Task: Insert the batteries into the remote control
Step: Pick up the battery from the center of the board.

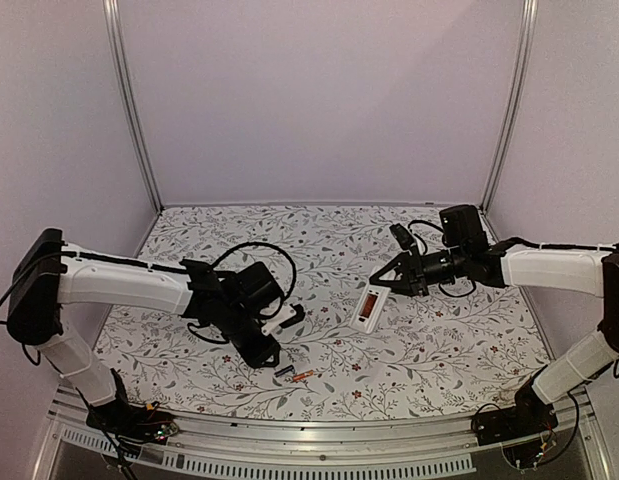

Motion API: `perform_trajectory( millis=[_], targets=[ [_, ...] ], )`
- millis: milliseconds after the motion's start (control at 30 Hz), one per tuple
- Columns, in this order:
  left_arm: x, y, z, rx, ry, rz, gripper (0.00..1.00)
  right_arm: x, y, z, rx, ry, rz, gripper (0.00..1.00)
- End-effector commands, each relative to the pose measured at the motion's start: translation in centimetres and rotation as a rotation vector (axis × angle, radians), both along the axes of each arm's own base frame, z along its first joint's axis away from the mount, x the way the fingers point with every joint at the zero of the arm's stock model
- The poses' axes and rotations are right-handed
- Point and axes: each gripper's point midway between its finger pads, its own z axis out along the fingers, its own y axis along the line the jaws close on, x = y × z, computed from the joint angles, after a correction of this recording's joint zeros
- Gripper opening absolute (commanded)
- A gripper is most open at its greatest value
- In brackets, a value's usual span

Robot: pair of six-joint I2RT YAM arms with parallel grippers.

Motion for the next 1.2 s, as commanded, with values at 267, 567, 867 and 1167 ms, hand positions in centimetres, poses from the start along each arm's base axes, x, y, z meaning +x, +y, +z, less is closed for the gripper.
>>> perform_trajectory(
  millis=[267,567,867,1167],
  targets=[
    [-0.5,-2.1,-0.6,0.050,-0.043,-0.103,0.35,0.2,0.3,-1.0,0.008,0.018,-0.006,0.00],
    [-1.6,-4.1,0.7,0.025,-0.074,-0.191,0.35,0.9,-1.2,-1.3,0.007,0.031,-0.044,0.00],
    [-1.7,-5.8,-0.5,0.062,-0.093,-0.238,0.35,1.2,-2.6,-1.5,0.002,0.043,-0.077,0.00],
    [-1.8,-6.4,-2.1,0.100,-0.087,-0.270,0.35,1.3,-3.7,-1.3,-0.004,0.034,-0.090,0.00]
  ],
)
